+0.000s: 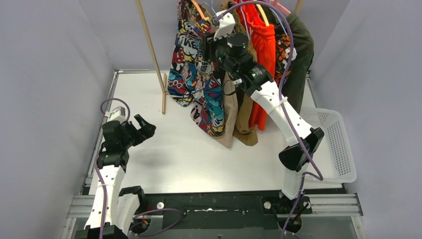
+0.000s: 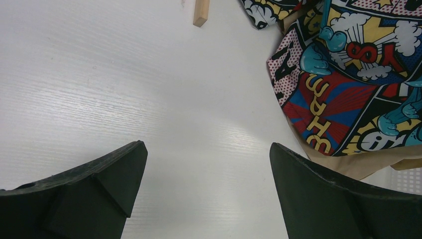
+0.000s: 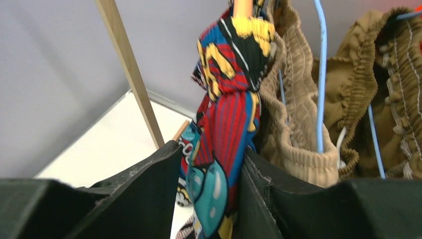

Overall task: Remove the shorts from the hanger
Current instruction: Pick up the hanger from the clothes rod.

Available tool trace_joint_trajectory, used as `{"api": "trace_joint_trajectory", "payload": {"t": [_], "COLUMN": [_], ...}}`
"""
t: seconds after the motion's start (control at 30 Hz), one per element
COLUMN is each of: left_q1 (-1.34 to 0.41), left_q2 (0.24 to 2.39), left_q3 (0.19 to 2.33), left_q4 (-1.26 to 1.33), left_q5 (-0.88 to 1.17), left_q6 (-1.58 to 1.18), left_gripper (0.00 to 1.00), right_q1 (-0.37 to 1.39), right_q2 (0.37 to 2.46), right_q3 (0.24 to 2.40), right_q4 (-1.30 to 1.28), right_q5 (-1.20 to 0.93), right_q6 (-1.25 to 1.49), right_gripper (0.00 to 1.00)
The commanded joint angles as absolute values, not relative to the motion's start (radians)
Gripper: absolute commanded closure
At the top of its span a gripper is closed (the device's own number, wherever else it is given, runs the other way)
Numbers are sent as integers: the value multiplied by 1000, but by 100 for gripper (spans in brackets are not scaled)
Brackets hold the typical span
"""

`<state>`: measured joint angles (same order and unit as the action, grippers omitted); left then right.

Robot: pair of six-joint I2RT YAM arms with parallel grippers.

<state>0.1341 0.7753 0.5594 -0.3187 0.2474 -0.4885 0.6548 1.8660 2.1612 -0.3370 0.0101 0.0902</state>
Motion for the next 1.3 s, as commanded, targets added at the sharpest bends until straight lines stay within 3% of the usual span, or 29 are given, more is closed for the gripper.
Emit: {"api": "trace_joint_trajectory", "payload": {"t": [0.0, 0.03, 0.17, 0.27, 0.57, 0.9, 1.27], "left_q1": [141, 141, 141, 141, 142, 142, 142], "left_q2": [774, 775, 777, 779, 790, 793, 793], "left_q3": [563, 563, 563, 561, 561, 563, 564], "left_q4": [-273, -273, -273, -273, -271, -274, -276], "left_q5": [258, 258, 258, 256, 260, 258, 255], "left_q6": [-489, -489, -489, -491, -494, -494, -494], "left_gripper": [2, 2, 2, 2, 2, 2, 2], "right_q1": [675, 676, 692, 702, 731, 759, 783], "right_q2": [1897, 1908, 1915, 1908, 1834, 1831, 1756], "right_q3": [2212, 2226, 2223, 2206, 2043, 2002, 1903], "right_q4": [-181, -184, -135, -71, 323, 513, 448], "right_q5": [69, 69, 105, 150, 253, 280, 285], "right_q6": [26, 19, 7, 0, 15, 22, 12], "right_gripper": [60, 61, 89, 100, 100, 100, 100]}}
